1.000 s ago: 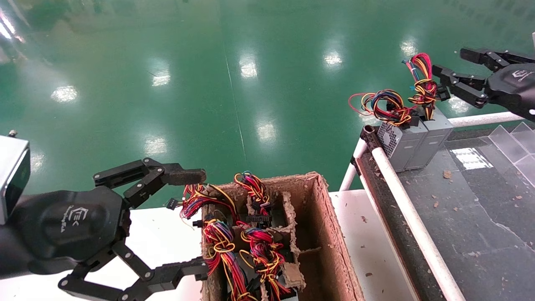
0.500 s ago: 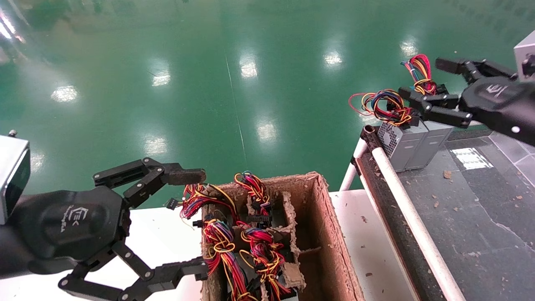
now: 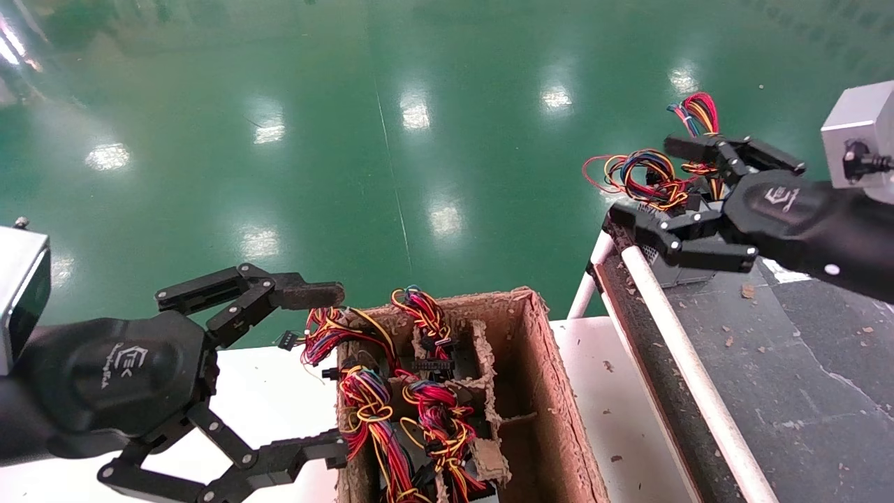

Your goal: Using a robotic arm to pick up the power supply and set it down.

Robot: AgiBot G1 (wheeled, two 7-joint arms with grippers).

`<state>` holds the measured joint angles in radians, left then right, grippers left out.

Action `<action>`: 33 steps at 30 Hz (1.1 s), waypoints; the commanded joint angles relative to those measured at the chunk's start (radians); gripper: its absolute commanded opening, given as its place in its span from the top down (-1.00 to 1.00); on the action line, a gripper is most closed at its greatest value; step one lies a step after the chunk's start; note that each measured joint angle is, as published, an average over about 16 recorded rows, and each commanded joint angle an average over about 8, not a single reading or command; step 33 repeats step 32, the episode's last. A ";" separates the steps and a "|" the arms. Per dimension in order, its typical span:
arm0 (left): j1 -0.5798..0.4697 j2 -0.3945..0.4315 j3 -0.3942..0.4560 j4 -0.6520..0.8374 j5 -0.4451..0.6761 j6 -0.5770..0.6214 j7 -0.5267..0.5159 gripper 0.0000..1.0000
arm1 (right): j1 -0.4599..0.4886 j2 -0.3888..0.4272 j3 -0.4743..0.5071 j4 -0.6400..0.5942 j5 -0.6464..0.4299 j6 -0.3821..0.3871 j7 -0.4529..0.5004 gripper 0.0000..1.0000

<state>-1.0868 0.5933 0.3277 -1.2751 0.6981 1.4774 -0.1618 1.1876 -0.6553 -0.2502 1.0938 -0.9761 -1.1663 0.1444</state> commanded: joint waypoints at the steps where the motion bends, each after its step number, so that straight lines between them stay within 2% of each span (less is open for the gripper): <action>1: 0.000 0.000 0.000 0.000 0.000 0.000 0.000 -1.00 | -0.007 0.003 -0.002 0.012 0.016 -0.021 0.003 -1.00; 27: 0.000 0.000 0.001 0.000 0.000 0.000 0.000 -1.00 | -0.102 0.040 -0.027 0.172 0.222 -0.297 0.039 -1.00; 33: 0.000 0.000 0.001 0.000 -0.001 0.000 0.000 -1.00 | -0.112 0.044 -0.029 0.189 0.243 -0.326 0.043 -1.00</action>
